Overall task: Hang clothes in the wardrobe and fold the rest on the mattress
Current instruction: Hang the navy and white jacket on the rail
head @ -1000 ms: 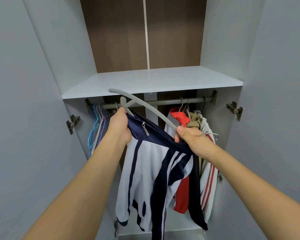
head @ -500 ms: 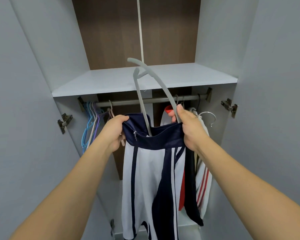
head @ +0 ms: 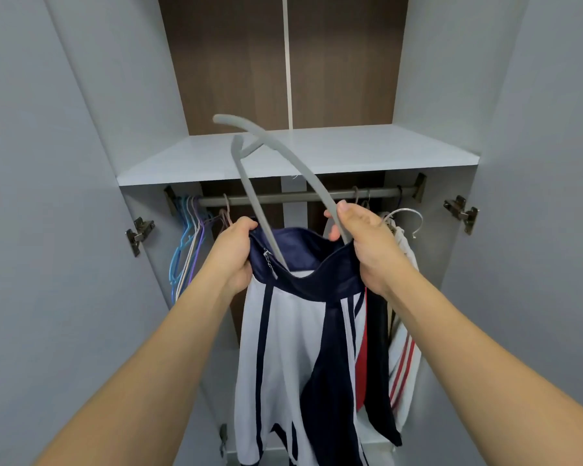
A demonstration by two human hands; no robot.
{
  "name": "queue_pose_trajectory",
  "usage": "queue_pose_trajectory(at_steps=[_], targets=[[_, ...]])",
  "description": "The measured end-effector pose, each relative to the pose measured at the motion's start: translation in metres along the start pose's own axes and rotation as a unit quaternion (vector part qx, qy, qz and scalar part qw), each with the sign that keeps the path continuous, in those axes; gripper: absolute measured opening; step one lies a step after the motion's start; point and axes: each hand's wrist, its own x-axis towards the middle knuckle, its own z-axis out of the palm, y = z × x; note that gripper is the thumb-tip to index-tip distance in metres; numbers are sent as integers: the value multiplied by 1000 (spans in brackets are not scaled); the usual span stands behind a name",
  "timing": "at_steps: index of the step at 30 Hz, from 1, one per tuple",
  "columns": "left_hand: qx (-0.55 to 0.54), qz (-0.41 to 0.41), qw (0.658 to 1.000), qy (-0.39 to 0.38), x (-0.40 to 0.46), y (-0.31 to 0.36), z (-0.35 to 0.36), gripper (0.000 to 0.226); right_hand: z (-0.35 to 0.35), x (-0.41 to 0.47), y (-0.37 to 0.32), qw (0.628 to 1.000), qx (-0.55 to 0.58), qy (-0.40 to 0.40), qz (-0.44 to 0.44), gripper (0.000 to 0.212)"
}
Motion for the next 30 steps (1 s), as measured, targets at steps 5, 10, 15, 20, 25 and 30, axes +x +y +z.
queue_pose_trajectory(at_steps=[5,10,15,20,25,30], targets=[[-87,-32,995,22,-2,4,0,11,0,-13,10,982,-166,-57,-75,27],[64,25,997,40,-7,5,16,13,6,-30,14,952,-284,-112,30,39],[159,61,984,47,-14,15,27,14,21,-33,13,920,-360,-153,6,46],[206,69,976,28,-19,30,18,13,19,-24,11,938,-341,-62,18,45],[212,67,973,54,-17,28,24,21,38,-27,10,885,-454,-70,-69,65],[206,70,975,32,-14,28,18,22,26,-19,8,932,-354,-70,-24,6]])
